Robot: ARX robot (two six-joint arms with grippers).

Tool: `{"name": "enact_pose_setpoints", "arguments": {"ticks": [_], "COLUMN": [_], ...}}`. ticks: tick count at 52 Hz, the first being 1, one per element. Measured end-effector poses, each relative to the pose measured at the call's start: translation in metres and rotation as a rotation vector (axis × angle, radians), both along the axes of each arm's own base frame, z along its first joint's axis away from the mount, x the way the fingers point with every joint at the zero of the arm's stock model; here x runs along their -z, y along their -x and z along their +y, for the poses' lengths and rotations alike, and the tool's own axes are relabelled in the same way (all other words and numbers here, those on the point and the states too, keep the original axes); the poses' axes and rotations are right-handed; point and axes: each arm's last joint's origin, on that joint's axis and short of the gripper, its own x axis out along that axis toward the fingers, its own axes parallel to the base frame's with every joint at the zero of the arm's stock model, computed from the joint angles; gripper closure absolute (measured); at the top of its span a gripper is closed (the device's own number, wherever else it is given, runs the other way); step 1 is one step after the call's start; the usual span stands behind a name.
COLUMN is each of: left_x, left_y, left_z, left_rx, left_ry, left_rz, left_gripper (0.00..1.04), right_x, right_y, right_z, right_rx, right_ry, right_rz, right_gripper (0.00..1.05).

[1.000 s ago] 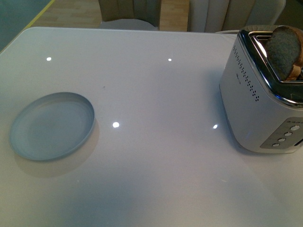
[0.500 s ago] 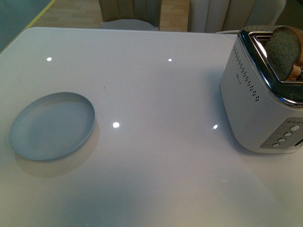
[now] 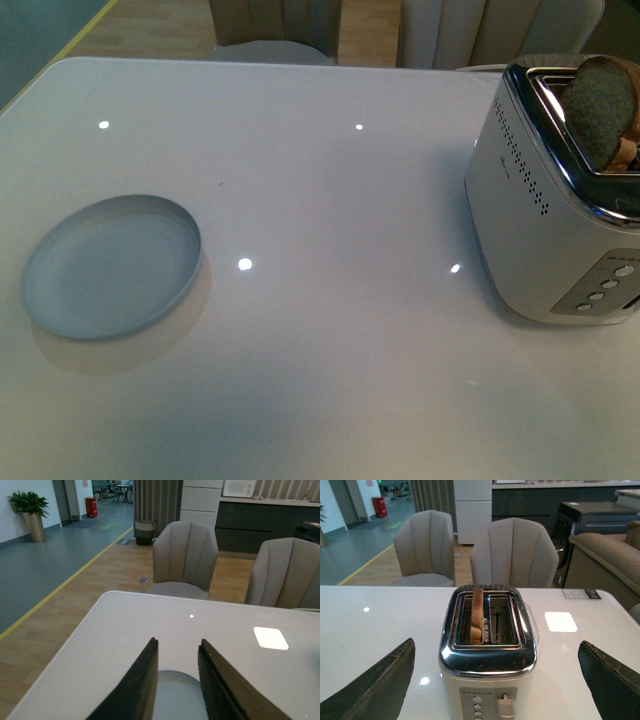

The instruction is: Left arm holds plate, right arm toasts bread

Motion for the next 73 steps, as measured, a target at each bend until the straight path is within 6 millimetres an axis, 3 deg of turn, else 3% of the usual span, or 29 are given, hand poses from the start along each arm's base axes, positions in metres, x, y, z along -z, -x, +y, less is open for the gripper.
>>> {"name": "enact_pose_setpoints", "arguments": {"ticks": [7, 18, 46, 67, 69, 73], "left_x": [0.003, 0.013, 0.016, 0.016, 0.016, 0.016], "left_y": [0.004, 0.012, 0.031, 0.031, 0.031, 0.031], "left_z": [0.0, 0.0, 0.0, 0.0, 0.0, 0.0], "left_rx": [0.0, 0.0, 0.0, 0.0, 0.0, 0.0], "left_ry": [-0.001, -0.004, -0.005, -0.005, -0.005, -0.005], "left_rz": [-0.006, -0.017, -0.011, -0.015, -0.015, -0.015], "left_gripper": [1.02, 1.02, 1.02, 1.02, 0.99, 0.83], "right_x": [0.0, 0.0, 0.0, 0.0, 0.0, 0.0], "right_y": [0.0, 0.0, 0.0, 0.0, 0.0, 0.0], "right_z": [0.0, 0.0, 0.0, 0.0, 0.0, 0.0], "right_rx": [0.0, 0.0, 0.0, 0.0, 0.0, 0.0], "right_ry": [0.0, 0.0, 0.0, 0.0, 0.0, 0.0], "right_rz": [0.0, 0.0, 0.0, 0.0, 0.0, 0.0], "right_gripper": [0.09, 0.09, 0.09, 0.09, 0.09, 0.09]}}
